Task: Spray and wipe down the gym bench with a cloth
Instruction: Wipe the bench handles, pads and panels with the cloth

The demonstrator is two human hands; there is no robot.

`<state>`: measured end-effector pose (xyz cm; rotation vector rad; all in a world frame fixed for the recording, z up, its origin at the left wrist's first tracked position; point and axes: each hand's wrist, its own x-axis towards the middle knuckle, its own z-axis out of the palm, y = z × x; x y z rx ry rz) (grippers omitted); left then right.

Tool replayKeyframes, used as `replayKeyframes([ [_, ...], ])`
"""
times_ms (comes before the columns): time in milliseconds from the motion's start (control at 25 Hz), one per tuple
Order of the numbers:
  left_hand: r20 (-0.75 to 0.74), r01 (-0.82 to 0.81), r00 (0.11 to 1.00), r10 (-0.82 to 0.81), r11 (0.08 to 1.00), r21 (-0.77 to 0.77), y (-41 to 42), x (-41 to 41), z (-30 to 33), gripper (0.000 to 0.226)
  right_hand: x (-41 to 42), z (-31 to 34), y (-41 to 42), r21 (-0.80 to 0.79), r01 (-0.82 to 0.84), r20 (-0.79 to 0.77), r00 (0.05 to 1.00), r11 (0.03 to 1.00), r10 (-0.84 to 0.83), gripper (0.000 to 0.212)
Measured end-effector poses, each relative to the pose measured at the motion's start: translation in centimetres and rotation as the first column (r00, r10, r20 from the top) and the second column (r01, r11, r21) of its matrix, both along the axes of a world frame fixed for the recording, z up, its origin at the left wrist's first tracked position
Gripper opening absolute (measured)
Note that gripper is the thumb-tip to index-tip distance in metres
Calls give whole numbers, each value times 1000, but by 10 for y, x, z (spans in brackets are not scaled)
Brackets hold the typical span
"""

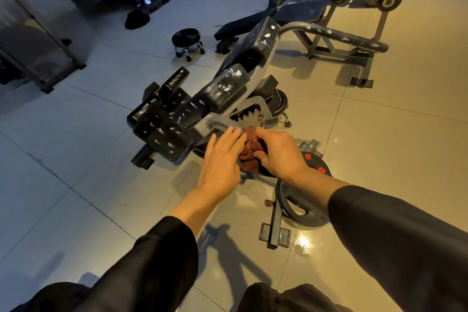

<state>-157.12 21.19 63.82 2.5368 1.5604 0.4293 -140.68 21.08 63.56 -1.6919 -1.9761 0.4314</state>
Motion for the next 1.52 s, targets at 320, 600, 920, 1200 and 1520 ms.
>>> replayKeyframes([
  [320, 48, 97, 994, -97, 995, 4, -43, 40, -27, 62, 57, -22, -53, -165, 1, -56, 998, 986, -11, 20],
  [600, -45, 73, 996, -77, 994, -84, -72, 68, -34, 70, 103, -38, -99, -262, -29, -70, 997, 965, 11, 16],
  [920, -289, -32, 957, -31, 977, -212, -71, 80, -14, 77, 148, -32, -105, -368, -27, -172, 984, 929, -39, 30],
  [1200, -417, -96, 909, -13, 966, -241, -76, 91, -7, 82, 116, -37, -108, -324, -112, -134, 988, 940, 71, 31],
  [1520, -475, -129, 880, 16, 969, -208, -75, 95, -7, 83, 134, -26, -105, -334, -103, -135, 989, 937, 61, 32],
])
